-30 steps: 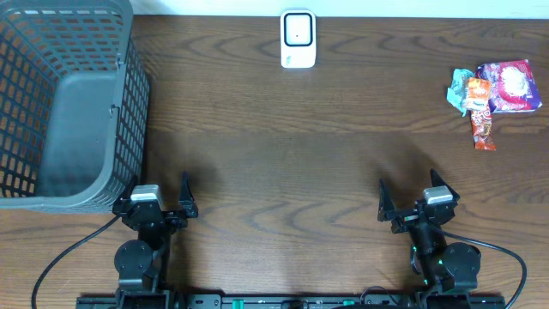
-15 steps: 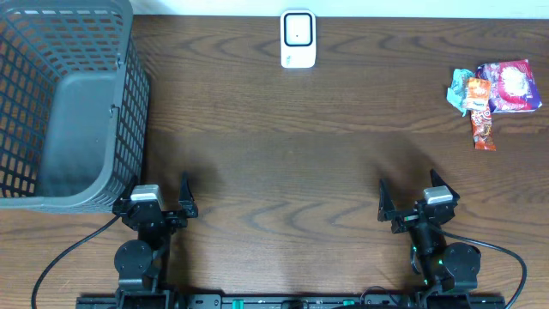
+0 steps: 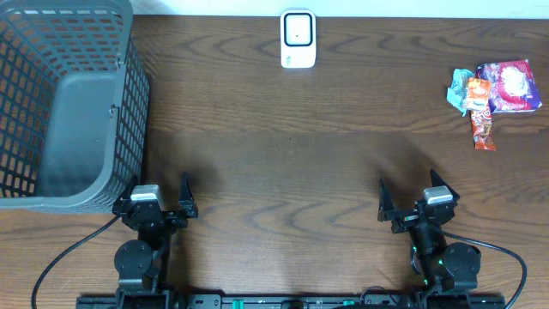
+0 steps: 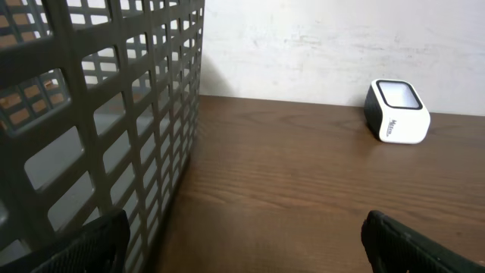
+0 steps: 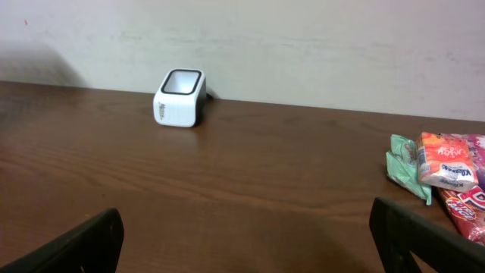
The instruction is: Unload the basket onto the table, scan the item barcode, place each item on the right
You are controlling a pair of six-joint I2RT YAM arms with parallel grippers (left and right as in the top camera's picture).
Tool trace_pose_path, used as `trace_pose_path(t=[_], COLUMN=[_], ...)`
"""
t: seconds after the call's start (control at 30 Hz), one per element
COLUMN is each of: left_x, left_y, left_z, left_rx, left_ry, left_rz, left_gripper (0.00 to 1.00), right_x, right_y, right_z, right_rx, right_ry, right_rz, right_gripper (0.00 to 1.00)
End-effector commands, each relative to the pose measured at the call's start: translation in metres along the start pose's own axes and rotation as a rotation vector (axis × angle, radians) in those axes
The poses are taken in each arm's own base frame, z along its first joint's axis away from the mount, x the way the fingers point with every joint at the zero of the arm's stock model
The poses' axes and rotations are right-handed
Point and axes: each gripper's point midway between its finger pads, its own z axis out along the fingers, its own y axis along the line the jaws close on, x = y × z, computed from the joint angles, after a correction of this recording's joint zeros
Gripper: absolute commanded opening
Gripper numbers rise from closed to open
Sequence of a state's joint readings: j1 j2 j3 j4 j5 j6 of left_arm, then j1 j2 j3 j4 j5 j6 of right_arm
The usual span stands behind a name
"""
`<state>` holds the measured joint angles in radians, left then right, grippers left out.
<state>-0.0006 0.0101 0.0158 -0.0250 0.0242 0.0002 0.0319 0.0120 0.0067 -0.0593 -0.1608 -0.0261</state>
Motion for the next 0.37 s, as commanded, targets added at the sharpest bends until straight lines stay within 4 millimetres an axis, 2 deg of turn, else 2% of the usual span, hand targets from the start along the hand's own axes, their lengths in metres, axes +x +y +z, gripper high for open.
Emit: trace_pose_path(t=[0.0, 0.33], left_x=[0.0156, 0.0156], left_y=[0.0040, 0.0040], left_z=[0.0003, 0.0003], left_rx=[-0.018, -0.018], left_ry=[0.051, 0.051], left_rz=[0.000, 0.000], left_gripper=[0.98, 0.98], right_x=[0.0004, 0.0004], right_y=[-0.0014, -0.0014], right_z=[-0.0003, -0.0003], right_rx=[0.006, 0.006], right_ry=[-0.001, -0.001], right_rz=[0.014, 0.014], right_gripper=[0.99, 0.99])
